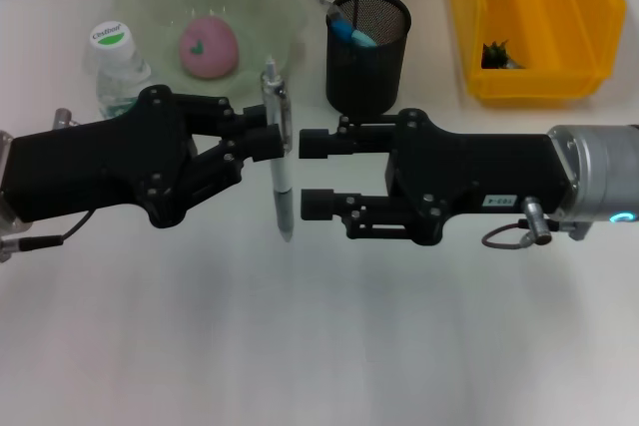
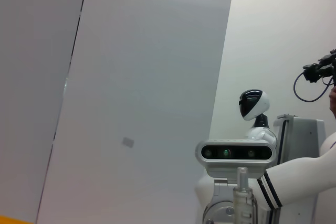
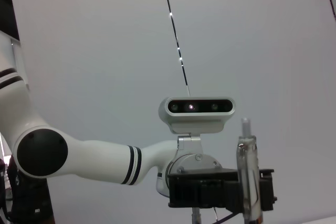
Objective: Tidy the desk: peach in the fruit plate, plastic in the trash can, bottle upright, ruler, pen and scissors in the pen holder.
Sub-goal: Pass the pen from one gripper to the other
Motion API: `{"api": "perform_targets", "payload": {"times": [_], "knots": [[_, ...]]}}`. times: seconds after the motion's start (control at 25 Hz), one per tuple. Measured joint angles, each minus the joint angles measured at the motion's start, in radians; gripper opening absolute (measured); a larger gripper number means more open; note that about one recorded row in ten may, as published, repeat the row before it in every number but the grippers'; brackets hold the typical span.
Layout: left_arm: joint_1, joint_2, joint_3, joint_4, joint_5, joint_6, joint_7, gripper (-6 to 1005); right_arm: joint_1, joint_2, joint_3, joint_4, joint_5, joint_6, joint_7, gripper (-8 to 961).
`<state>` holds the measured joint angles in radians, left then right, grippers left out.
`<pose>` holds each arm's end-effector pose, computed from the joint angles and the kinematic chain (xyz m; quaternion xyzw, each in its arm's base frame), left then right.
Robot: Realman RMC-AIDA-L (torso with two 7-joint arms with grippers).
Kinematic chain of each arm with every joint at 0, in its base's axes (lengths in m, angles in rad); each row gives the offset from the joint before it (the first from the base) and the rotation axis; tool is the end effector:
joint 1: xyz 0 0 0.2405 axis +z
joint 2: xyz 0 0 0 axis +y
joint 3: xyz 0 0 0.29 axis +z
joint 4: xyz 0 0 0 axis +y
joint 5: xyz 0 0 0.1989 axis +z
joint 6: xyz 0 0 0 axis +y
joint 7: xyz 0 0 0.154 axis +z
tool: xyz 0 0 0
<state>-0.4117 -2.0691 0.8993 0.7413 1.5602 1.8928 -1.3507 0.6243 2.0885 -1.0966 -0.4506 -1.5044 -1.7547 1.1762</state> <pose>-0.2311 0.2877 0.0050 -0.9022 -0.1058 -0.4171 0.0297 0.1874 0.3115 -0.0606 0.9107 -0.0786 -0.4038 0.0376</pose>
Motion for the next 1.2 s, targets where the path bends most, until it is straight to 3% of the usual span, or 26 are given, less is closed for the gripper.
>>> {"api": "perform_targets", "payload": {"times": [0.56, 1.2], "knots": [[-0.026, 0.003, 0.034, -0.028, 0.000, -0.029, 0.014, 137, 0.057, 0.004, -0.087, 0.024, 0.053, 0.080, 0.000, 573], [-0.032, 0.006, 0.036, -0.026, 0.000, -0.055, 0.015, 138, 0.061, 0.004, -0.089, 0.016, 0.072, 0.106, -0.019, 171]]}}
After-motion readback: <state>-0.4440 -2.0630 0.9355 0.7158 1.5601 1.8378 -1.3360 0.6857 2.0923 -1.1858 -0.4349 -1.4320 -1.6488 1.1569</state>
